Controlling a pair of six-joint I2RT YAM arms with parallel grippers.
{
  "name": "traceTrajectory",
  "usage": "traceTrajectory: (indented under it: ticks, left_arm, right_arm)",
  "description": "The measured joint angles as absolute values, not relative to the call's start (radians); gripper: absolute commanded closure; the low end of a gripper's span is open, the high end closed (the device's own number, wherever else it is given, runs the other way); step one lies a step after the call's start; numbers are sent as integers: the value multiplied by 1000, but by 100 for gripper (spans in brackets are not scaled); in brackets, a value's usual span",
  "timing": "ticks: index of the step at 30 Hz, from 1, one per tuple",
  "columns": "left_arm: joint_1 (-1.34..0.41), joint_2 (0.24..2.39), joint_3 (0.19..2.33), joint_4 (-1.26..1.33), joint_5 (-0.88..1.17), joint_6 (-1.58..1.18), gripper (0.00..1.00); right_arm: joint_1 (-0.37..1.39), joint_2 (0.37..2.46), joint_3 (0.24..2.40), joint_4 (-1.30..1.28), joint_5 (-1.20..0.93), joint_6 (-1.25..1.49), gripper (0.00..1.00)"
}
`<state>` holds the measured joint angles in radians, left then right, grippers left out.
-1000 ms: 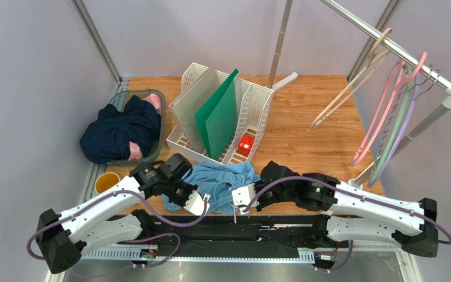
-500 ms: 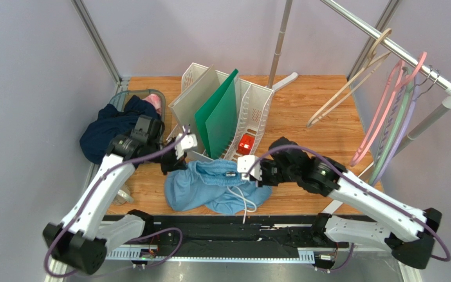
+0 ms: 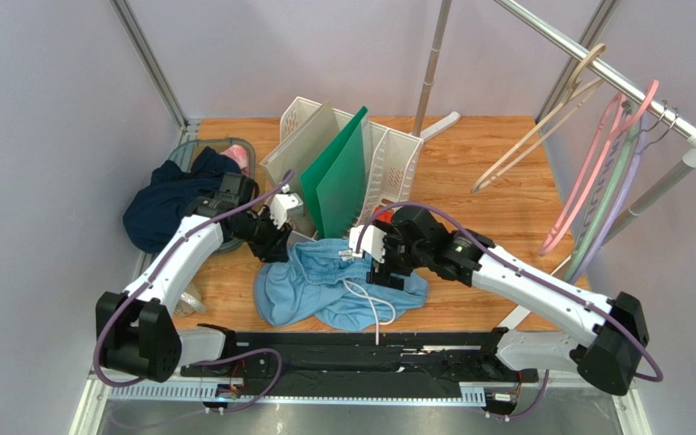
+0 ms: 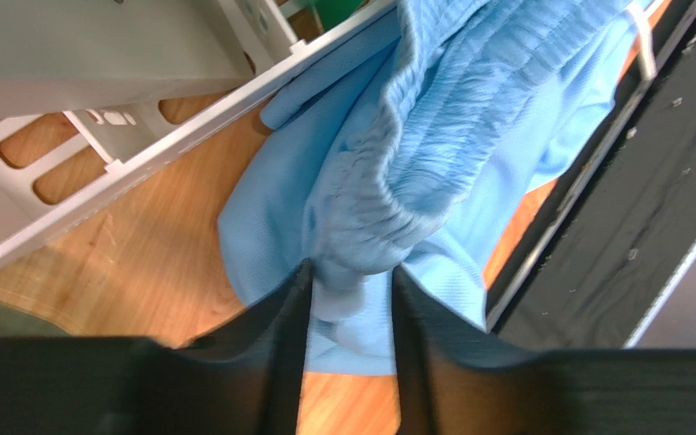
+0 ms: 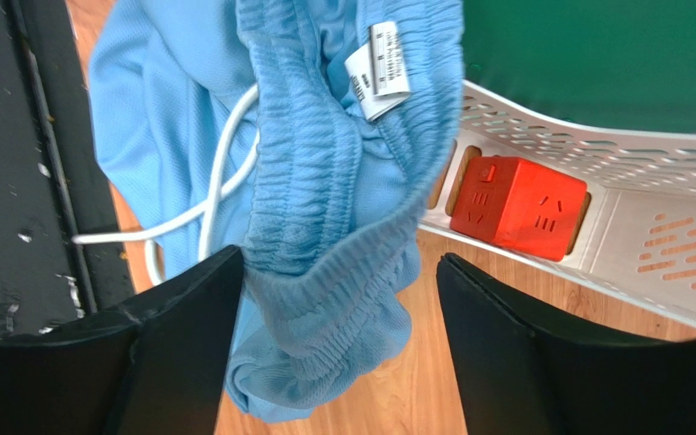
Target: Place the shorts on the hanger
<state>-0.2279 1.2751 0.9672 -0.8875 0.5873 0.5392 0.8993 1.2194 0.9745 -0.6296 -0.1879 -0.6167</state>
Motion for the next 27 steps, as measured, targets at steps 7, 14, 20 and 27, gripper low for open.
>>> traceTrajectory:
  ticks: [7,14,20,27]
  left_arm:
    - [-227,1115,986,-951,657,547,32]
    - [-227,989,1172,-1025,710,535,31]
    - [-285,1022,1435,-1029,719,470,31]
    - [-604,1230,1826,-945,591,344,20]
  right_arm:
    - [973,1039,1099,-753,-184,-597,14]
    - [1001,957,1397,-910,-170,-569,11]
    - [982,910,1594,-981,-133,-515,2]
    - [763,908,1869,-974,-132,-400,5]
